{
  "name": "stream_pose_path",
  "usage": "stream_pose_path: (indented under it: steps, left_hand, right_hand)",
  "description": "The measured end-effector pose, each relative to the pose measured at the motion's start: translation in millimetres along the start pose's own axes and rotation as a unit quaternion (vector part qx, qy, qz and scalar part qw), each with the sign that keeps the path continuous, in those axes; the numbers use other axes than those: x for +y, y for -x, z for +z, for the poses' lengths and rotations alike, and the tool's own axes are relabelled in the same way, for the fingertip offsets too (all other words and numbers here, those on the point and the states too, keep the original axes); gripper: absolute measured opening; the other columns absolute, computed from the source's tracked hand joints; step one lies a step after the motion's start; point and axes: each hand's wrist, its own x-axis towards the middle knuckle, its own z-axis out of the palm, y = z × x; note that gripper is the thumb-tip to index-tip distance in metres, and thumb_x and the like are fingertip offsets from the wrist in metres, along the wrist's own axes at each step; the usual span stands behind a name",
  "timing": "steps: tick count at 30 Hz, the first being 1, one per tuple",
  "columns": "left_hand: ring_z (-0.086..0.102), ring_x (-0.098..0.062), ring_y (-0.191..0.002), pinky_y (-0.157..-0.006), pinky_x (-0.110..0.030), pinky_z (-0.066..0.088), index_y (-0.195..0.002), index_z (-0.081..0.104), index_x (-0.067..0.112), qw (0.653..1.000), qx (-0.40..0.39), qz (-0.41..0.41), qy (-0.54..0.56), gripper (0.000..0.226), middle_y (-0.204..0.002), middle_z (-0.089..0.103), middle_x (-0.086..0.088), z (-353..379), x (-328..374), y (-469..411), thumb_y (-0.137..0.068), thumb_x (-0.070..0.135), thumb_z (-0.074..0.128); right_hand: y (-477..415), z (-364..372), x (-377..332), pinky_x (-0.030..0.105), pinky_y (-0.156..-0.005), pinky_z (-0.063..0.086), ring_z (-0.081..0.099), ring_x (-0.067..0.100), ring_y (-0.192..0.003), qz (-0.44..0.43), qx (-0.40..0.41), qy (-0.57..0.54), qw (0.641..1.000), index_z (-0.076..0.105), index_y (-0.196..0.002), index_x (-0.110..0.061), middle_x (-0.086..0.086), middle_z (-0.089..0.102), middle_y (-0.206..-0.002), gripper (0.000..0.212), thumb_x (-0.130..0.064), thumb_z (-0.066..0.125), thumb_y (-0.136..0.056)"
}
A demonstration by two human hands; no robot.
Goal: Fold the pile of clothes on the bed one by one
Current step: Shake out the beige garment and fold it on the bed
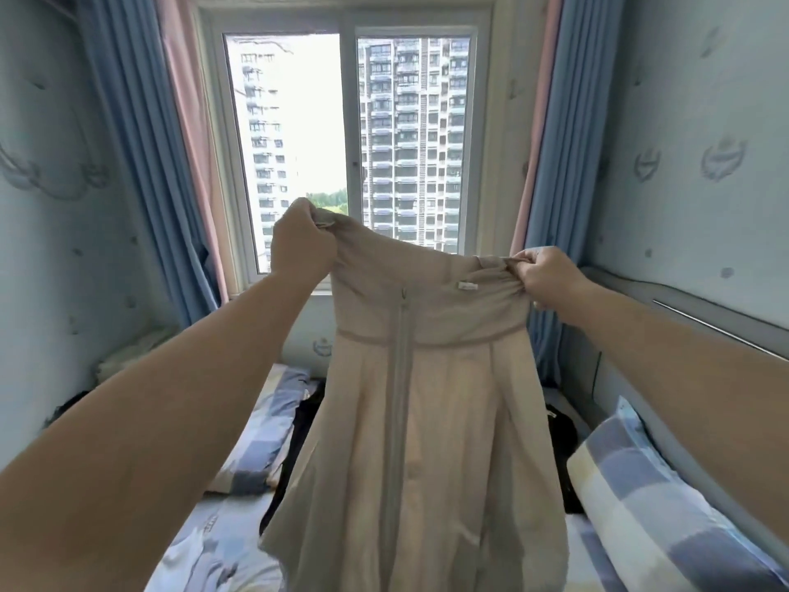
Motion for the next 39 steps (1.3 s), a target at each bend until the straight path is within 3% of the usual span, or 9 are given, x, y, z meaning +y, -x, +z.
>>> stream_pose_path:
  steps: [7, 12, 18, 23, 25, 28, 31, 36, 39]
  left_hand:
    - [0.058, -0.021, -0.071, -0.056, -0.029, 0.046, -0.111, 0.051, 0.009, 0.99, -0.022, -0.123, 0.069, 0.026, -0.085, 0.054, -0.004, 18, -24, -28, -0.088, -0.002, 0.045]
    - [0.066, -0.02, -0.045, -0.044, -0.027, 0.054, -0.098, 0.051, 0.011, 0.925, -0.035, -0.29, 0.243, 0.027, -0.075, 0.066, -0.015, 55, -70, -62, -0.094, -0.009, 0.032]
    - [0.073, -0.03, -0.062, -0.065, -0.041, 0.063, -0.105, 0.051, 0.012, 0.89, -0.092, -0.348, 0.281, 0.029, -0.092, 0.069, -0.02, 151, -169, -105, -0.09, -0.009, 0.036]
    - [0.071, -0.03, -0.087, -0.067, -0.037, 0.062, -0.097, 0.056, 0.018, 0.918, -0.134, -0.312, 0.207, 0.029, -0.105, 0.067, -0.016, 261, -266, -127, -0.081, -0.002, 0.044]
    - [0.069, -0.025, -0.093, -0.067, -0.03, 0.061, -0.104, 0.06, 0.021, 0.923, -0.193, -0.273, 0.192, 0.032, -0.111, 0.066, -0.01, 308, -302, -128, -0.082, -0.002, 0.052]
    - [0.049, -0.02, -0.133, -0.1, -0.028, 0.049, -0.146, 0.047, 0.024, 0.915, -0.364, -0.146, 0.093, 0.066, -0.149, 0.043, -0.005, 369, -356, -117, -0.085, 0.003, 0.065]
    - [0.023, -0.015, -0.151, -0.109, -0.022, 0.033, -0.156, 0.034, 0.03, 0.882, -0.46, -0.106, -0.001, 0.076, -0.169, 0.007, 0.003, 412, -415, -78, -0.089, 0.015, 0.068]
    - [0.055, -0.012, -0.116, -0.072, -0.005, 0.041, -0.148, 0.045, 0.03, 0.834, -0.514, -0.197, -0.038, 0.053, -0.153, 0.045, 0.006, 425, -516, 62, -0.098, 0.023, 0.06]
    - [0.057, -0.017, -0.122, -0.093, -0.021, 0.046, -0.143, 0.052, 0.025, 0.772, -0.573, -0.266, -0.07, 0.047, -0.144, 0.056, 0.003, 409, -566, 169, -0.096, 0.02, 0.06]
  right_hand:
    - [-27, 17, 1, 0.023, -0.05, 0.038, 0.046, 0.013, -0.055, -0.023, 0.036, 0.019, 0.999, 0.068, -0.082, -0.016, -0.001, 0.055, -0.062, 0.018, -0.025, 0.066, -0.098]
    - [-84, 53, 12, 0.02, -0.043, 0.04, 0.055, 0.012, -0.049, 0.034, 0.055, 0.013, 0.998, 0.07, -0.094, -0.008, 0.003, 0.062, -0.066, 0.02, -0.026, 0.062, -0.1]
    - [-175, 139, 61, 0.033, -0.059, 0.058, 0.076, 0.024, -0.075, 0.148, 0.042, -0.08, 0.985, 0.058, -0.102, -0.016, 0.011, 0.077, -0.087, 0.007, -0.018, 0.052, -0.104]
    - [-252, 237, 152, 0.038, -0.074, 0.054, 0.07, 0.026, -0.092, 0.189, 0.052, -0.056, 0.979, 0.056, -0.085, -0.022, 0.012, 0.071, -0.106, 0.015, -0.019, 0.059, -0.1]
    - [-276, 276, 190, 0.034, -0.085, 0.049, 0.065, 0.024, -0.104, 0.181, 0.036, -0.032, 0.982, 0.063, -0.103, -0.018, 0.013, 0.068, -0.119, 0.008, -0.013, 0.058, -0.099]
    - [-289, 333, 239, 0.018, -0.101, 0.04, 0.047, 0.01, -0.123, 0.182, -0.08, -0.057, 0.978, 0.029, -0.156, -0.013, -0.003, 0.046, -0.142, 0.065, -0.002, 0.057, -0.098]
    - [-271, 380, 294, 0.022, -0.108, 0.041, 0.043, 0.013, -0.135, 0.208, -0.168, -0.054, 0.962, 0.004, -0.162, -0.018, 0.0, 0.038, -0.153, 0.088, -0.002, 0.061, -0.096]
    - [-170, 418, 413, 0.024, -0.112, 0.031, 0.032, 0.01, -0.144, 0.315, -0.25, 0.015, 0.916, 0.015, -0.162, -0.025, -0.007, 0.024, -0.163, 0.081, -0.018, 0.063, -0.098]
    - [-82, 418, 484, 0.027, -0.111, 0.029, 0.028, 0.018, -0.149, 0.409, -0.288, 0.048, 0.864, 0.02, -0.161, -0.026, -0.002, 0.026, -0.164, 0.076, -0.024, 0.064, -0.098]
